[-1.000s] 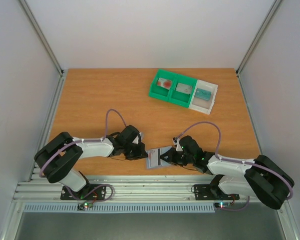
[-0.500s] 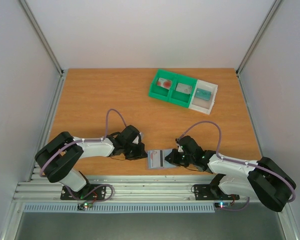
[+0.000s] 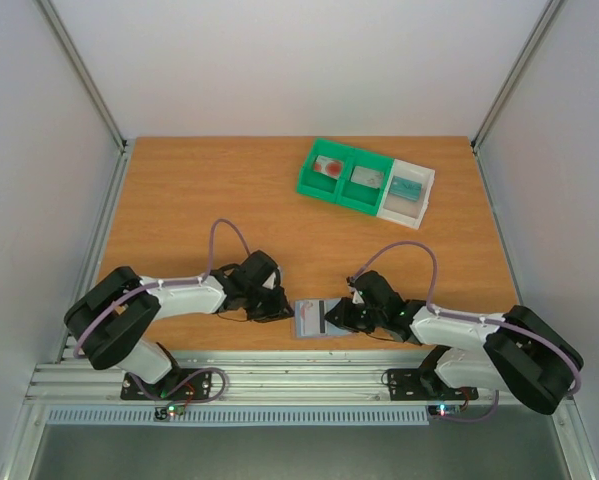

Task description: Take the credit cards out of the card holder

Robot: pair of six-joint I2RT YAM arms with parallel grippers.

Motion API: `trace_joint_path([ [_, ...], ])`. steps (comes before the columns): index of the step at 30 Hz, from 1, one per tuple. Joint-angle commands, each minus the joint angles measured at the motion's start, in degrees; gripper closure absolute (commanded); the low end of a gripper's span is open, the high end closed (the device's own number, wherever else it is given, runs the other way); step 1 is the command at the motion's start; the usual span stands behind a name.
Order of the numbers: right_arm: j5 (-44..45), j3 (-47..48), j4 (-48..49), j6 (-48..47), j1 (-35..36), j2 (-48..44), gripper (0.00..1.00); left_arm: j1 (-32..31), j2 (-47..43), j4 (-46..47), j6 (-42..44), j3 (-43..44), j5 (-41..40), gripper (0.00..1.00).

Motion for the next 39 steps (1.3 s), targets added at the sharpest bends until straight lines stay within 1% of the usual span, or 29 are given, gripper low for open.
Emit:
trace_joint_path([
  [1,-1.92,-0.74,6.56,0.96,-0.32,2.47,0.89,-1.20,-1.29,0.60,-0.94,1.71,1.18,0.80],
  [4,-2.10,-0.82,7.15,0.86,-0.31,3.09,0.91,-1.94,-1.35,2.27,-1.02,1.86,1.74,0.80],
  [7,-1.68,-1.31,7.16,1.03,-0.31,2.54,0.98,-2.44,-1.77,3.09,-0.88,2.08,1.64,0.80],
  [8,-1.46,-1.54,7.16,1.12,-0.31,2.18,0.99,-2.49,-1.87,3.33,-0.86,1.96,1.61,0.80],
  [11,-1.23,-2.03,7.34,1.18,-0.29,1.79,0.99,-2.54,-1.83,5.42,-1.01,1.64,2.43,0.79],
  [15,-1.22,-2.74,8.38,1.55,-0.33,1.96,0.99,-2.77,-1.41,13.10,-2.57,0.09,5.82,0.79],
  [17,-1.23,-2.93,8.60,1.54,-0.32,1.82,0.99,-2.87,-0.80,13.65,-2.82,-0.04,5.52,0.79],
  [20,-1.44,-3.03,8.57,1.51,-0.30,1.77,0.99,-2.84,1.69,12.92,-2.12,0.43,4.79,0.81],
  [21,-1.44,-2.95,8.24,1.33,-0.27,1.53,0.99,-2.82,2.70,11.90,-1.88,0.55,3.94,0.82],
  [23,-1.06,-2.71,6.77,0.89,-0.30,0.96,0.99,-2.84,4.45,6.54,-0.75,1.25,1.31,0.83],
  [28,-1.15,-2.15,2.68,-0.65,-0.29,-1.67,0.99,-2.84,7.01,3.86,1.35,0.79,-0.79,0.86],
  [34,0.81,-2.02,-1.83,-1.40,-0.34,-4.83,0.99,-2.82,7.40,0.56,1.81,1.42,-3.38,0.87],
  [39,0.94,-1.14,-3.49,-2.08,-0.65,-3.87,0.99,-2.75,6.88,-2.66,3.15,2.22,-5.53,0.88],
])
